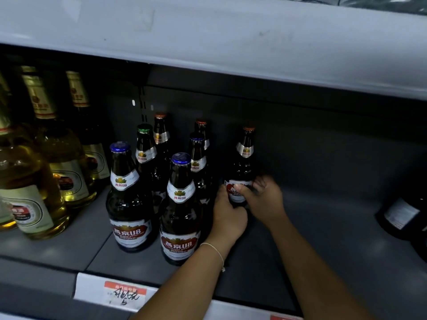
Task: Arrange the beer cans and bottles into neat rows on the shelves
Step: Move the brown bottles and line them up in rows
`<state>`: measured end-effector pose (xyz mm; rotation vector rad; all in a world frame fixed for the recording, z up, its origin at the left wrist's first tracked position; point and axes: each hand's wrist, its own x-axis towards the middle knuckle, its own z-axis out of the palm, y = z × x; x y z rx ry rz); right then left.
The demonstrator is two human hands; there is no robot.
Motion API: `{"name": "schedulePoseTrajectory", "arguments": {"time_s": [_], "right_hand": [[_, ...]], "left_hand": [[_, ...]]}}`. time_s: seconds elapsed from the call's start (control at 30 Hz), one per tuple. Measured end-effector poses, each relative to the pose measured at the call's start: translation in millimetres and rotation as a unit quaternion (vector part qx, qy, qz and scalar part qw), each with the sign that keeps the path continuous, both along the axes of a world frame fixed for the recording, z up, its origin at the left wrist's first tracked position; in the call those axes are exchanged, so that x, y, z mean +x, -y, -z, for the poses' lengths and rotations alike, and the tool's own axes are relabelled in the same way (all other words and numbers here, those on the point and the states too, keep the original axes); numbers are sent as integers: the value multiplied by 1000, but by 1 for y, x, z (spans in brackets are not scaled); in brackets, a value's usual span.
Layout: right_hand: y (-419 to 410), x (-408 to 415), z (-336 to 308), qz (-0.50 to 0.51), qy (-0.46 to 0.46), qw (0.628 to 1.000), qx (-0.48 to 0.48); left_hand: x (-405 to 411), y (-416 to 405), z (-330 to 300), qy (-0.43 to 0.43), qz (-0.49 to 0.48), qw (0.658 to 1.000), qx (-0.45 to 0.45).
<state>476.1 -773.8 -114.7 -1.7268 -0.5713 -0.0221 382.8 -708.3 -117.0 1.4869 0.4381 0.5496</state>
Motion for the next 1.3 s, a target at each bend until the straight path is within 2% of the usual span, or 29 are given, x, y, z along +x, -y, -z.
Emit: {"name": "schedulePoseTrajectory", "arguments": {"time_s": [0.23,0.37,0.47,0.73,0.93,1.1,1.3], "right_hand": [[4,1,-6,-8,-16,999,-43],[18,-3,-21,10,-23,999,-42],[46,-14,-40,66,-3,998,-18],[172,-33,-83,198,83,976,38],[286,-26,-93,292,132,946,49],[363,5,-83,345,113,932,17],[399,41,-79,284,39,955,-69]], "left_hand": [[-10,6,-1,-21,6,999,24],[-25,19,-15,-50,51,997,-29],[-27,35,-26,-21,105,993,-53],[9,111,-52,80,160,980,85],[36,202,-65,100,230,952,175],[64,267,-63,85,261,941,196],[91,308,-50,17,297,932,205]]}}
